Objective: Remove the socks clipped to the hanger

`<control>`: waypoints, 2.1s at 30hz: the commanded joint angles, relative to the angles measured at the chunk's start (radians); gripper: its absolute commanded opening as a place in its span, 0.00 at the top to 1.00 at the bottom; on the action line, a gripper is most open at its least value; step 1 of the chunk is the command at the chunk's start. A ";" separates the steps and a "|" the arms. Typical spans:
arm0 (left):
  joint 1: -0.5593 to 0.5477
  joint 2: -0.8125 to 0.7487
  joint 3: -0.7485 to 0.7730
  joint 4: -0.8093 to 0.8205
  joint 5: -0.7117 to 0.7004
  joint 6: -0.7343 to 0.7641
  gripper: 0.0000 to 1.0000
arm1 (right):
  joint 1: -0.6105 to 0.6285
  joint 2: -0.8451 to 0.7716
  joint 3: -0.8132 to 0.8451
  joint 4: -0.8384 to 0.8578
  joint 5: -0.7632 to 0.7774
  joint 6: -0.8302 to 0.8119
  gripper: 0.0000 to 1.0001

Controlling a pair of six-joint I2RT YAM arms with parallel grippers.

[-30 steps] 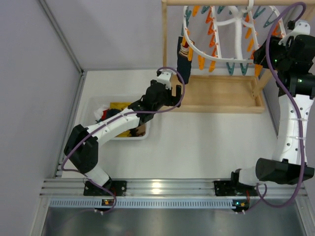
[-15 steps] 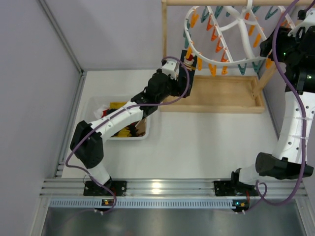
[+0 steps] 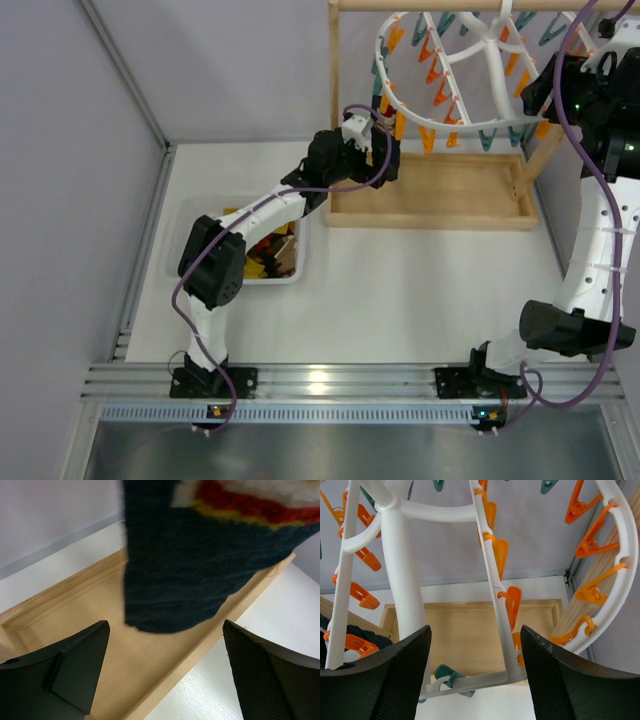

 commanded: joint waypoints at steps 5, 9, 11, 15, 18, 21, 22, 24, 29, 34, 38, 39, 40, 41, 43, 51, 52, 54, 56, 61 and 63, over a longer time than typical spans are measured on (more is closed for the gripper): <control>0.008 0.059 0.061 0.192 0.206 0.087 0.02 | -0.017 0.018 0.065 -0.031 -0.054 -0.021 0.30; 0.026 0.110 0.101 0.226 0.224 0.071 0.02 | -0.016 0.014 0.065 -0.033 -0.102 -0.021 0.31; 0.030 0.125 0.108 0.241 0.213 0.064 0.02 | -0.017 0.009 0.065 -0.033 -0.140 -0.025 0.30; 0.043 0.147 0.108 0.309 0.227 0.018 0.07 | -0.016 -0.006 0.062 -0.027 -0.191 -0.022 0.30; 0.045 0.144 0.098 0.332 0.220 -0.006 0.38 | -0.017 -0.032 0.050 -0.013 -0.211 -0.018 0.30; 0.042 0.110 0.043 0.370 0.181 -0.037 0.82 | -0.016 -0.068 0.032 0.015 -0.239 -0.006 0.29; 0.040 0.098 0.015 0.373 0.163 -0.040 0.90 | -0.016 -0.075 0.027 0.019 -0.246 0.001 0.29; 0.034 0.066 -0.003 0.373 0.121 -0.048 1.00 | -0.017 -0.103 0.021 0.042 -0.272 0.010 0.28; 0.008 -0.034 -0.106 0.373 0.025 -0.052 1.00 | -0.017 -0.180 -0.036 0.090 -0.317 0.042 0.27; -0.061 -0.161 -0.210 0.373 -0.136 -0.026 1.00 | -0.016 -0.233 -0.062 0.148 -0.370 0.086 0.21; -0.125 -0.226 -0.273 0.372 -0.276 0.015 1.00 | -0.016 -0.227 -0.083 0.179 -0.441 0.126 0.20; -0.141 -0.237 -0.298 0.372 -0.305 0.027 1.00 | -0.014 -0.235 -0.096 0.191 -0.453 0.136 0.20; -0.156 -0.249 -0.309 0.372 -0.351 0.041 1.00 | -0.011 -0.240 -0.121 0.205 -0.462 0.154 0.20; -0.185 -0.269 -0.319 0.372 -0.368 0.054 1.00 | -0.006 -0.249 -0.132 0.225 -0.475 0.159 0.20; -0.213 -0.287 -0.342 0.372 -0.417 0.083 1.00 | 0.013 -0.250 -0.139 0.226 -0.476 0.165 0.20; -0.371 -0.344 -0.405 0.369 -0.549 0.204 1.00 | 0.289 -0.201 -0.102 0.121 -0.314 0.087 0.23; -0.371 -0.346 -0.405 0.369 -0.549 0.204 1.00 | 0.290 -0.201 -0.108 0.122 -0.314 0.090 0.23; -0.400 -0.352 -0.416 0.369 -0.549 0.207 1.00 | 0.331 -0.212 -0.138 0.143 -0.309 0.097 0.24; -0.426 -0.358 -0.434 0.369 -0.546 0.196 1.00 | 0.363 -0.235 -0.168 0.160 -0.309 0.105 0.25; -0.443 -0.405 -0.488 0.370 -0.488 0.138 1.00 | 0.391 -0.319 -0.390 0.345 -0.363 0.201 0.26; -0.443 -0.427 -0.519 0.370 -0.463 0.121 1.00 | 0.397 -0.359 -0.501 0.409 -0.384 0.260 0.27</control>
